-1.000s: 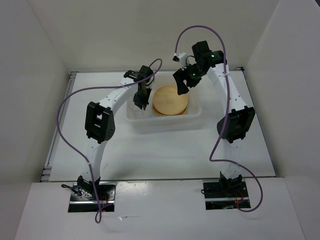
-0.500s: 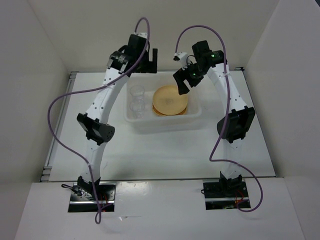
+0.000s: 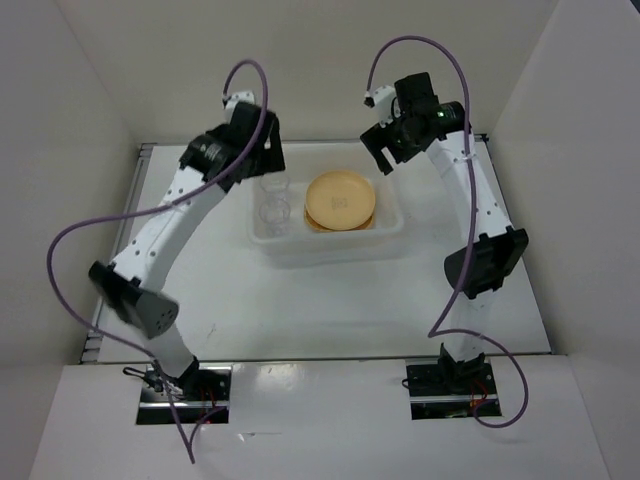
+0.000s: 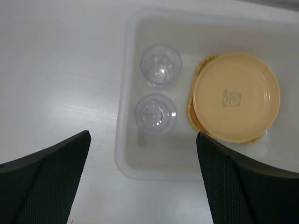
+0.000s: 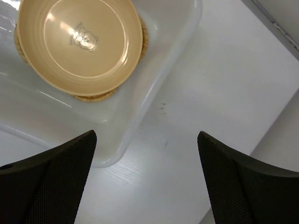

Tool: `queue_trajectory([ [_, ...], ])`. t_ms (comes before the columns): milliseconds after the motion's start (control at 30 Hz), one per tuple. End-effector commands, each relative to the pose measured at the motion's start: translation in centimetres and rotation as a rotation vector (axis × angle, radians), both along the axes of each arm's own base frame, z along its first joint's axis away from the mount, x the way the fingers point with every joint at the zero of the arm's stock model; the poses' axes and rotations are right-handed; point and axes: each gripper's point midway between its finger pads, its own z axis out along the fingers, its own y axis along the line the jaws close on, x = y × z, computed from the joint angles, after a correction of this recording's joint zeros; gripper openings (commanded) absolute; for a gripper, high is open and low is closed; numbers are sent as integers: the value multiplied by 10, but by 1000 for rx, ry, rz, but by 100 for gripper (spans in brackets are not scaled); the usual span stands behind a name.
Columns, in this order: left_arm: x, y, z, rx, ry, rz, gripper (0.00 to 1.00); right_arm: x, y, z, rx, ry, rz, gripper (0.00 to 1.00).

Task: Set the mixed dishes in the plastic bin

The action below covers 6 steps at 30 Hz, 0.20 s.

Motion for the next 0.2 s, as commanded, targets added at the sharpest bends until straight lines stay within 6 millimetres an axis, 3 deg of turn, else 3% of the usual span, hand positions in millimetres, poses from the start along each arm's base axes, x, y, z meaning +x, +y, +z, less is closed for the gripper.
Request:
queue_trajectory([
  [0, -24, 5, 64, -246, -328, -70, 100, -7, -13, 34, -25, -122, -68, 93],
  [33, -30, 10, 16, -223, -272, -67, 100, -8, -12, 24, -30, -95, -49, 93],
  [67, -42, 20, 43, -273, -384, -63, 100, -14, -13, 26, -31, -92, -49, 93],
  [167, -46, 39, 18, -199, -312, -48, 100, -18, -14, 21, -37, -76, -48, 95],
])
